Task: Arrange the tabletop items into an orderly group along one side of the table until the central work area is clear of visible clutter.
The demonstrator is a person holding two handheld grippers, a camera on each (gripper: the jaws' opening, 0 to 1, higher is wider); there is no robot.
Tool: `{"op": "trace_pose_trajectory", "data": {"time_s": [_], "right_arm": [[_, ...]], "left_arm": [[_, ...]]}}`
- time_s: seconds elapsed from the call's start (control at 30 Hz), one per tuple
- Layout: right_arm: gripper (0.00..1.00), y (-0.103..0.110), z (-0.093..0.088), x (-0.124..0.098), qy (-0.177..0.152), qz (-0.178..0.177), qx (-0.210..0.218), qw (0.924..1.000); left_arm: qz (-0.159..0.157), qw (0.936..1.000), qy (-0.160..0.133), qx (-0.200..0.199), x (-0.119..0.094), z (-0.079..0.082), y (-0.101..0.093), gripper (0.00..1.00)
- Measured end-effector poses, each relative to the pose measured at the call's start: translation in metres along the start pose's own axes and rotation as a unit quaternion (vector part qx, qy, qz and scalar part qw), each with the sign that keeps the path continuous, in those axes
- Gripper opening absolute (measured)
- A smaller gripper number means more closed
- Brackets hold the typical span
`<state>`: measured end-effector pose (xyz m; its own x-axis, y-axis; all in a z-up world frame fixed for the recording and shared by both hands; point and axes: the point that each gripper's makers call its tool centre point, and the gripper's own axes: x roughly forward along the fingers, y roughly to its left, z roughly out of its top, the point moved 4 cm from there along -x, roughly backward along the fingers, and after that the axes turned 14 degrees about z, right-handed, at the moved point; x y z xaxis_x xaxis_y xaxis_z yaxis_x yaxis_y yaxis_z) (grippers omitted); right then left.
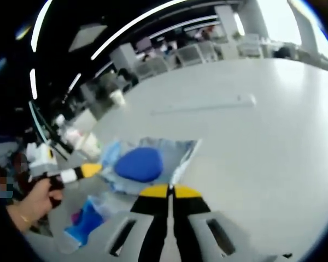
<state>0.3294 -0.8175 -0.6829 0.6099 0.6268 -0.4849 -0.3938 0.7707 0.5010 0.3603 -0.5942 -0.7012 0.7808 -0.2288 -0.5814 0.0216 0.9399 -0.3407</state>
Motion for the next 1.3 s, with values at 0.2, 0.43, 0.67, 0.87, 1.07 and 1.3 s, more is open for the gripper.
{"op": "trace_pose_trajectory", "data": {"time_s": [0.2, 0.43, 0.67, 0.87, 1.07, 1.3], "right_arm": [[0.0, -0.003, -0.007, 0.005, 0.009, -0.004, 0.002, 1.0], [0.0, -0.007, -0.01, 0.007, 0.008, -0.01, -0.011, 0.9999], [0.0, -0.009, -0.021, 0.012, 0.025, -0.028, -0.037, 0.9986], [0.0, -0.01, -0.023, 0.014, 0.031, -0.043, -0.052, 0.9973], [0.0, -0.01, -0.024, 0.016, 0.04, -0.045, -0.053, 0.9968], [0.06, -0.01, -0.025, 0.016, 0.038, -0.047, -0.05, 0.9969]], "left_arm": [[0.005, 1.0, -0.001, -0.003, 0.003, -0.003, 0.002, 0.01], [0.009, 0.9999, 0.005, -0.008, 0.006, -0.006, 0.004, 0.01], [0.023, 0.9997, 0.006, 0.002, 0.008, -0.011, 0.007, 0.03], [0.024, 0.9997, 0.005, 0.005, 0.008, -0.011, 0.007, 0.03], [0.034, 0.9993, 0.0, 0.016, 0.007, -0.011, 0.009, 0.08], [0.026, 0.9996, 0.0, 0.005, 0.003, -0.009, 0.01, 0.17]]}}
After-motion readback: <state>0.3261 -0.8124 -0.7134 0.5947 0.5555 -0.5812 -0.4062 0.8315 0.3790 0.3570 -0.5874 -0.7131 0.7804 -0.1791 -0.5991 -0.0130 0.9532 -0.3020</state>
